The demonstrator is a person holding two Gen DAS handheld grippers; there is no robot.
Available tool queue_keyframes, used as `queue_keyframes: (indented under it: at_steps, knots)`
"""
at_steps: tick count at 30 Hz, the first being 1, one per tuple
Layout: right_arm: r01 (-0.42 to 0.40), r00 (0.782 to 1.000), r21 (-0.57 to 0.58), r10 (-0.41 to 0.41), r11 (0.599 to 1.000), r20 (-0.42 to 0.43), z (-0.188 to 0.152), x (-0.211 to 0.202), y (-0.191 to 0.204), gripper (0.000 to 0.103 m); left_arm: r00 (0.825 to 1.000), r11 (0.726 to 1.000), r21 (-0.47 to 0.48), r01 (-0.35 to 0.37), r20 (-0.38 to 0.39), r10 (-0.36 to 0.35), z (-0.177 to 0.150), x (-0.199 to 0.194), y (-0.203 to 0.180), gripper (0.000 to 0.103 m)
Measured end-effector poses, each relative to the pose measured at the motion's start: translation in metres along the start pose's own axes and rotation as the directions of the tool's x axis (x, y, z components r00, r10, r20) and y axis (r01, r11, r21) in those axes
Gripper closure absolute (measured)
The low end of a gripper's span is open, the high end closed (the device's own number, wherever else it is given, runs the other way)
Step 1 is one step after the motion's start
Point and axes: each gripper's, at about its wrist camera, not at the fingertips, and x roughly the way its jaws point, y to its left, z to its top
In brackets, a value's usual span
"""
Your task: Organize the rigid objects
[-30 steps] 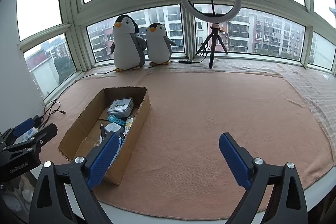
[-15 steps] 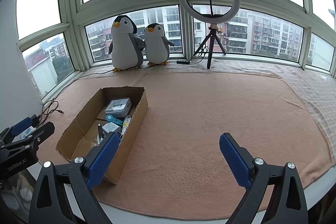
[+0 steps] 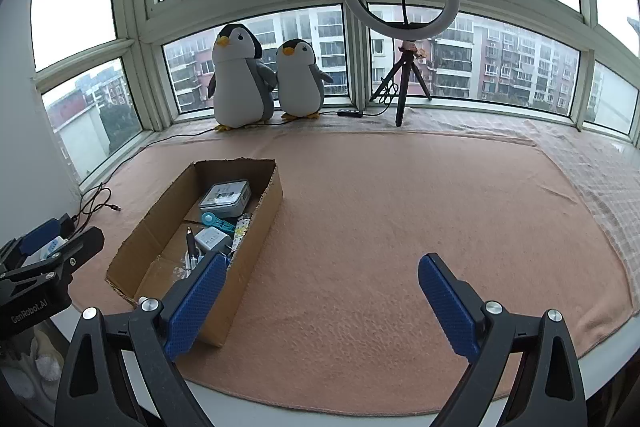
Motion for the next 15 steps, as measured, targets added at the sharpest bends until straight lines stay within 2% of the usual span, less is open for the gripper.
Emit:
queue_keyframes:
  at_steps: [15]
  knots:
    - [-0.002,1.0,-0.003,0.002,1.0,-0.01,-0.0023,0.0026,0.0013,0.008,1.0,1.0,0.006,0.0,-0.005,0.0,-0.0007,0.0017,-0.0033,0.004]
